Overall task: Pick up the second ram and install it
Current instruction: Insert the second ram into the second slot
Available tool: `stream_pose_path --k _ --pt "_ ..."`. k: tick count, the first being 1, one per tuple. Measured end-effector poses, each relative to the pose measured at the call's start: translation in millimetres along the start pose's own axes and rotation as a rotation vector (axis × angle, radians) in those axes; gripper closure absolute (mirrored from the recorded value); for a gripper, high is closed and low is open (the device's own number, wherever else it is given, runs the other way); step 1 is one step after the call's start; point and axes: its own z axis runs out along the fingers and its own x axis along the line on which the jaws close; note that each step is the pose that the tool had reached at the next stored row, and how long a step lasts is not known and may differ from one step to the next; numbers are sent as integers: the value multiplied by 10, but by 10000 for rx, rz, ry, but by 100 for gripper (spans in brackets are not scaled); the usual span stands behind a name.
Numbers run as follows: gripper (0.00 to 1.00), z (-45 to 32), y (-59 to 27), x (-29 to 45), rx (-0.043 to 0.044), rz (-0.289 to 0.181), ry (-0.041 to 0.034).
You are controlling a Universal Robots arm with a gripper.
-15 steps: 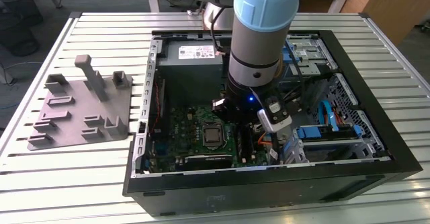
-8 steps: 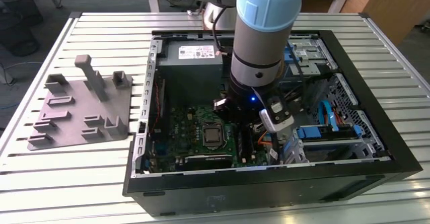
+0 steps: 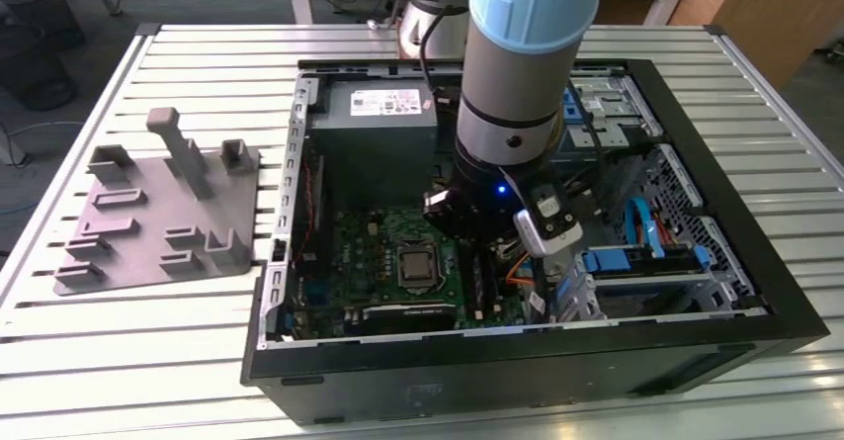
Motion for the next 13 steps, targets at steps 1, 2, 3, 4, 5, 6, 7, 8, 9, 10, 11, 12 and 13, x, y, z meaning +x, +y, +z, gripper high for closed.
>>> stream_pose_path --k 1,2,3,4,5,6,7,8,9,10,11,12,13 --pt "86 1 0 -1 -2 0 0" --pt "86 0 0 -2 -1 0 0" --pt "86 0 0 -2 0 -2 1" --pt "86 0 0 -1 2 -3 2" --pt "86 2 -1 -1 2 -4 2" --pt "86 6 -1 -2 0 -5 2" --pt "86 11 0 -2 0 -5 2" --pt "86 17 0 -1 0 -6 2" --pt "86 21 0 0 2 -6 2" --pt "86 23 -1 1 4 -6 2" --pt "86 23 -1 3 5 -6 3" --pt "86 24 -1 5 4 -5 3" --pt "86 25 0 7 1 -4 2"
